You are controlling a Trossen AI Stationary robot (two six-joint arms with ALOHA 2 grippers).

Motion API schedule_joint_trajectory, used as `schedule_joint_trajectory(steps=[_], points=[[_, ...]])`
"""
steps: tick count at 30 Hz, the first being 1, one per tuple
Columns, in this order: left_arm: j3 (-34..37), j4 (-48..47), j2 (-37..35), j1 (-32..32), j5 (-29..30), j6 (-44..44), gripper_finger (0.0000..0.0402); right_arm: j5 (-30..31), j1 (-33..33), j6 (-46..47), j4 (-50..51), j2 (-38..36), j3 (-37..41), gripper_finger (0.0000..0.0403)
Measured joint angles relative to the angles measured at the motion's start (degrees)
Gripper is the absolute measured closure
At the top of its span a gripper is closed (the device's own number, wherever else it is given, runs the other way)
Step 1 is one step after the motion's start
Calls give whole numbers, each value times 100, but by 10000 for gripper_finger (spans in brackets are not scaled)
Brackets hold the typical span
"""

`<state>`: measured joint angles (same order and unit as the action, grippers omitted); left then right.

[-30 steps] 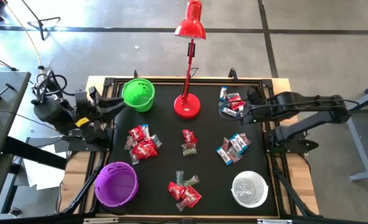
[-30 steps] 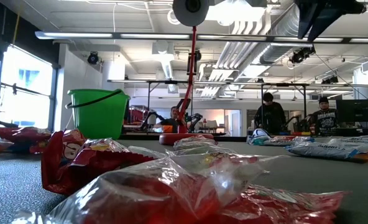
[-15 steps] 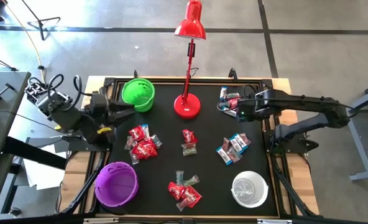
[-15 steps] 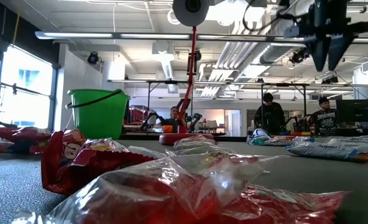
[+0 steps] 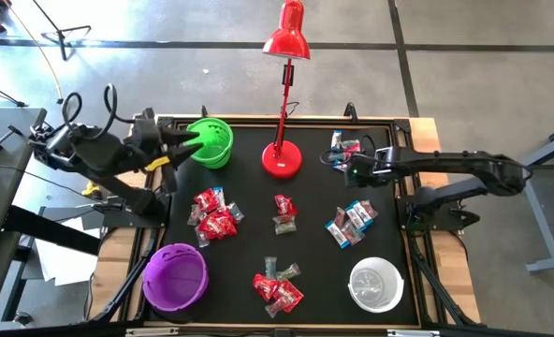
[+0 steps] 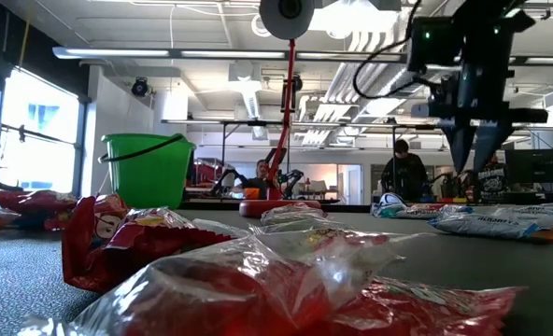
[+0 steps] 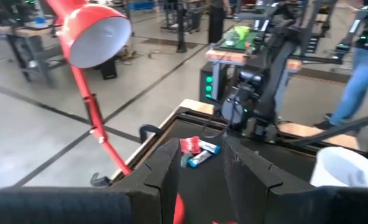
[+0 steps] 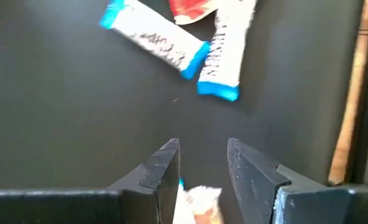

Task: Sort candy
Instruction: Put the white chocolate into the white bucket

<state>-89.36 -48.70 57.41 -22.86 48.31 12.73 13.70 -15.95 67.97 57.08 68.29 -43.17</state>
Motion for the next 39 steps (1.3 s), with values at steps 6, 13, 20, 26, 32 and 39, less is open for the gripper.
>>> schedule_joint_trajectory(steps=[6,13,20,26,32,39], points=[[0,202,85,500,-20,-342,296,12,-537,-523,-744,0,509,273],[-4,755,111,1131,-16,-921,296,-47,-1211,-1402,-1343,0,584,261],[-2,972,135,1808,24,-1295,296,-65,-1763,-1800,-1370,0,584,219],[-2,968,143,2212,24,-1300,296,-86,-2073,-1691,-1393,79,584,203],[-2,960,178,2346,24,-1300,296,-285,-2121,-1553,-1644,856,584,203],[0,955,184,2368,24,-1300,296,-478,-2121,-1551,-2061,1694,552,203]])
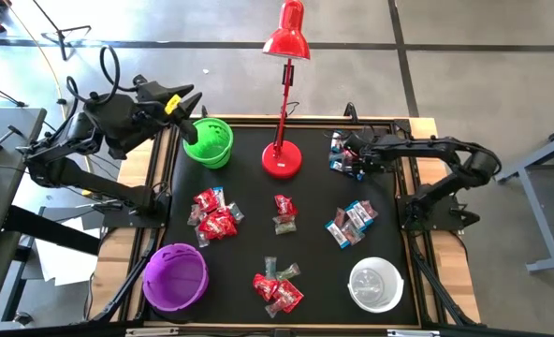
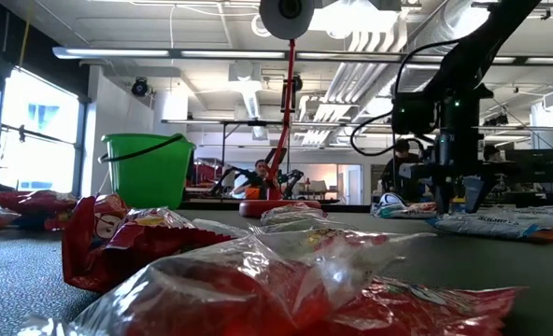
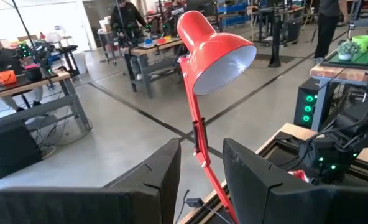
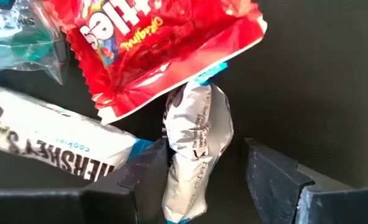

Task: Sort candy
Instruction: Put the white chocolate into the white bucket

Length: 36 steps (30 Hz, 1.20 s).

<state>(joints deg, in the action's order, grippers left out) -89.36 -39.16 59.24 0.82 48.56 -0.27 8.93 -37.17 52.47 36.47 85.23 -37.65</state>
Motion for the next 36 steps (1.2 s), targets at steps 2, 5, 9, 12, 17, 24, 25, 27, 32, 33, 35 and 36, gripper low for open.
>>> schedule_joint_trajectory(steps=[2,5,9,12,17,24,25,27,32,33,35,36], points=[[0,-2,4,0,-2,7,296,-62,-4,0,-22,68,-1,204],[0,-2,1,-2,-2,15,296,-86,-2,2,-22,37,8,212],[0,-2,2,-2,0,20,296,-152,-4,17,-16,-157,23,245],[0,-2,1,-2,0,63,296,-238,0,31,26,-290,44,278],[0,-2,2,-2,0,60,296,-294,2,45,18,-354,44,328],[0,-29,2,-2,0,45,296,-410,4,5,39,-363,33,365],[0,-50,2,-2,-2,46,296,-447,6,0,63,-365,33,367],[0,-113,2,-2,0,46,296,-513,7,-58,160,-391,33,368],[0,-349,2,-2,-2,63,296,-555,9,-153,435,-615,33,367],[0,-393,2,-2,-2,66,296,-553,9,-153,497,-697,33,367],[0,-454,2,-2,-2,99,296,-584,9,-151,562,-891,33,367],[0,-475,2,-2,-1,124,296,-647,10,-150,584,-1010,33,367]])
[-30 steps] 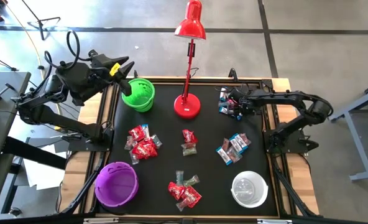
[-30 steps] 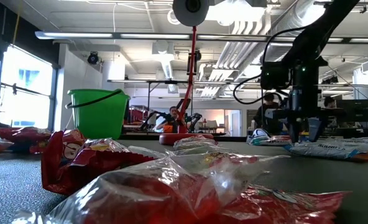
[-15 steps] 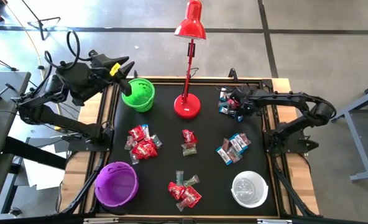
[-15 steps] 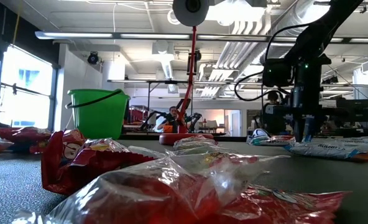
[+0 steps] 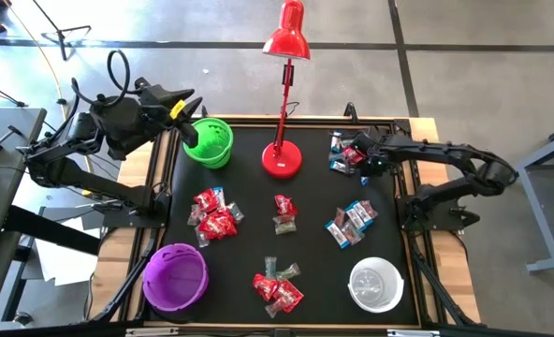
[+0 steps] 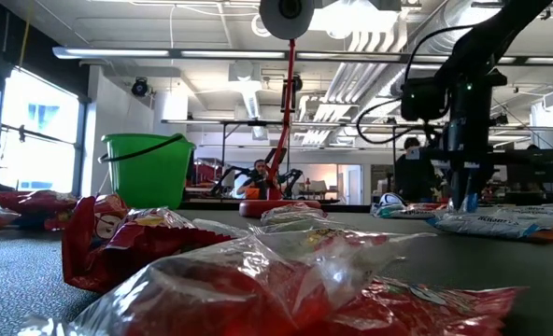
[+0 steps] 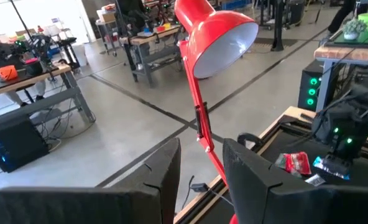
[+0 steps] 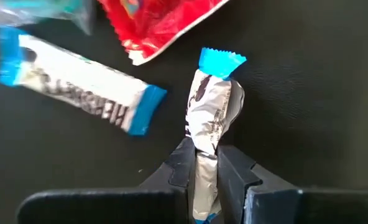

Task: Sort candy
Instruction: Put the white chocolate into the white bucket

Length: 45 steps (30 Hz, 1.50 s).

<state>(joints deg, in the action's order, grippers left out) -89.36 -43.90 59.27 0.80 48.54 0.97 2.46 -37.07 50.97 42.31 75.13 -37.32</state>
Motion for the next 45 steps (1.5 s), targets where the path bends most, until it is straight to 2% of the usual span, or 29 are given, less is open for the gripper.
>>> schedule_joint_trajectory(steps=[5,9,15,18,25,28,31,38,45], points=[[0,-21,0,0,0,42,296,-279,204,60,49,-680,-107,367],[0,-58,0,0,0,44,296,-390,706,314,88,-1193,-402,367],[2,-272,0,0,-7,197,296,-486,2156,1010,241,-1594,-1148,367],[2,-359,0,0,-100,199,296,-180,3060,1520,486,-1596,-1646,367],[2,-689,0,-2,-533,503,296,452,5170,3363,1070,-1224,-2650,367],[4,-841,0,-2,-657,643,296,439,5947,4118,1082,-897,-2903,367],[4,-925,0,-2,-717,645,296,151,6618,4851,1118,-536,-3049,367],[4,-926,0,-2,-790,643,296,-356,7789,6634,1184,138,-3119,367],[4,-922,0,-2,-790,637,296,-454,8412,7874,1189,537,-3121,366]])
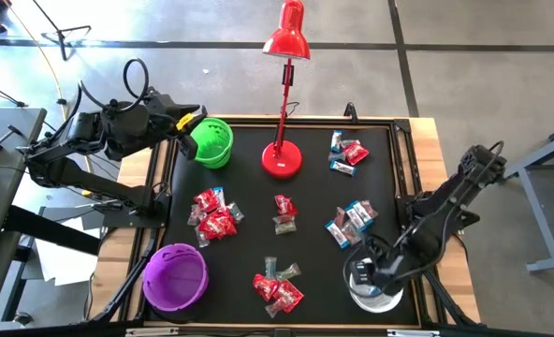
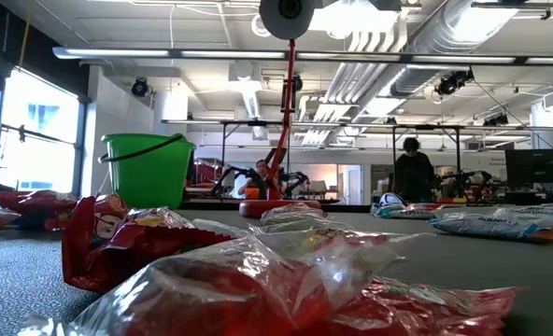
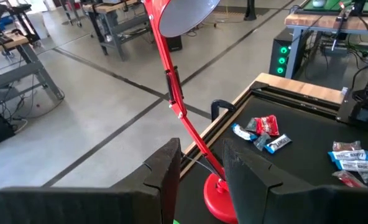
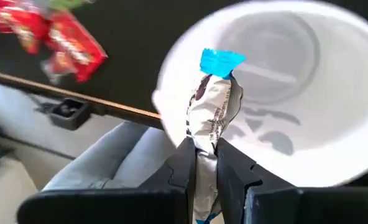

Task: Sort candy
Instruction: Put the white chocolate into the white bucket

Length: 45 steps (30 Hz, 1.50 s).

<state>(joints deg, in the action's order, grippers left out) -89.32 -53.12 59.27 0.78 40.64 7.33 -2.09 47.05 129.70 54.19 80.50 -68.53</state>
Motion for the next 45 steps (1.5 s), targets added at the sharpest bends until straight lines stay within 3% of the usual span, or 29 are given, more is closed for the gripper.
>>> schedule_joint_trajectory(steps=[8,19,25,31,38,42,45], points=[[0,0,0,0,-2,-204,296,-553,285,33,85,167,0,356],[0,-20,0,0,-2,-356,296,-478,271,-478,243,167,-2,277],[0,-20,0,0,0,-457,296,-419,-93,-603,171,32,-2,266],[0,-20,0,0,0,-435,296,592,-551,-1904,254,-281,-414,266],[0,-20,0,0,0,-332,296,2008,-1307,-2980,2214,-309,-959,266],[0,-20,0,0,9,-343,296,2413,-1977,-3343,3335,-293,-940,266],[0,-21,-1,0,49,-350,296,2669,-2543,-4027,3538,-281,-938,266]])
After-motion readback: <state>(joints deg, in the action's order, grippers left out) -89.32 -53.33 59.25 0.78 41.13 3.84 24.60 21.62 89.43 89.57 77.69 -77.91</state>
